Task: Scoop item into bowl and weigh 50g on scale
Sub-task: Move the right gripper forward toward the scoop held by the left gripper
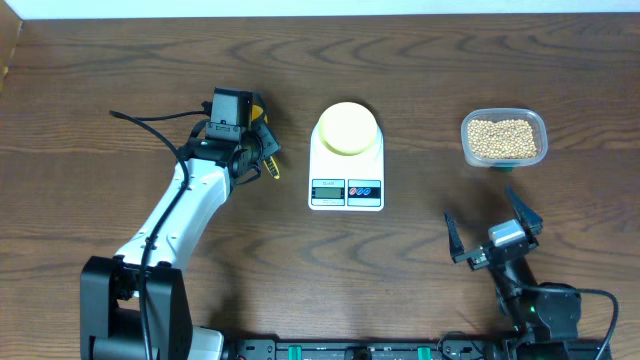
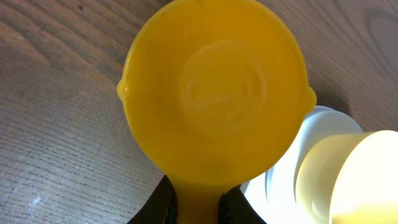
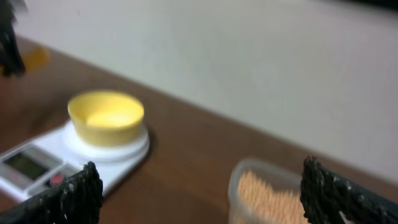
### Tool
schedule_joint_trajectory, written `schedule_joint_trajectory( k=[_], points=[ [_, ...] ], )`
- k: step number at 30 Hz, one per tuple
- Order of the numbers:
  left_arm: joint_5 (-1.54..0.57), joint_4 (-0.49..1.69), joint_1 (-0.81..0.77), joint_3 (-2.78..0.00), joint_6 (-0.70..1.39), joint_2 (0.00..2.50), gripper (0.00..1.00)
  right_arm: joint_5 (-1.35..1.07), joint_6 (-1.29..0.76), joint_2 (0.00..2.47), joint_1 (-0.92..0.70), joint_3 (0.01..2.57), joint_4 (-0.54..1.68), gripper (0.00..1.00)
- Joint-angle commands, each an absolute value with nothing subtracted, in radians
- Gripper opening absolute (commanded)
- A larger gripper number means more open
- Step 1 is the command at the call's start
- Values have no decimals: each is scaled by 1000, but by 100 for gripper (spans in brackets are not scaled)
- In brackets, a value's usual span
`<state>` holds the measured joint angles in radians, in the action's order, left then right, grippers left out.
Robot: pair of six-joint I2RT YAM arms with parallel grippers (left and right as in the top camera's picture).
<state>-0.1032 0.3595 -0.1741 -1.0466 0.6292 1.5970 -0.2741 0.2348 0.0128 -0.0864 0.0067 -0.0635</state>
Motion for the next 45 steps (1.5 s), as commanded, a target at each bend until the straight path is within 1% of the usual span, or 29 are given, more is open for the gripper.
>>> schedule_joint_trajectory(
  k=[1,6,10,15,18,20,23,26,28,30,33,36,40,43,45],
  points=[
    [-105,361,-176,-1049,634,1601,8,-308,260,14,-81,6,-130,99],
    [-105,361,-176,-1049,634,1601,8,-305,259,67,-80,17,-230,99],
    [-105,361,-176,-1049,634,1601,8,-307,260,179,-80,81,-270,99],
    [-105,360,-176,-1049,634,1601,8,-390,320,419,-80,260,-277,99],
    [-105,358,-176,-1049,634,1601,8,-440,319,587,-80,393,-274,99],
    [-105,357,-176,-1049,635,1601,8,-494,318,700,-80,486,-254,99],
    [-105,358,-176,-1049,661,1601,8,-554,262,869,-80,637,-194,99],
    [-105,356,-176,-1049,708,1601,14,-590,192,1022,-80,778,-122,99],
    [-105,349,-176,-1049,762,1601,13,-627,176,1104,-80,853,-72,99],
    [-105,344,-176,-1049,808,1601,8,-680,176,1176,-80,909,-31,99],
    [-138,314,-176,-1049,818,1601,8,-757,176,1239,-80,929,-59,99],
    [-226,295,-176,-1049,820,1601,7,-740,176,1277,-79,928,-60,99],
    [-318,290,-176,-1049,918,1601,7,-844,152,1305,-95,928,-80,99],
    [-333,291,-176,-1049,976,1601,7,-914,147,1323,-119,928,-140,99],
    [-332,294,-176,-1049,1021,1601,7,-939,84,1335,-134,928,-208,99]
  ],
)
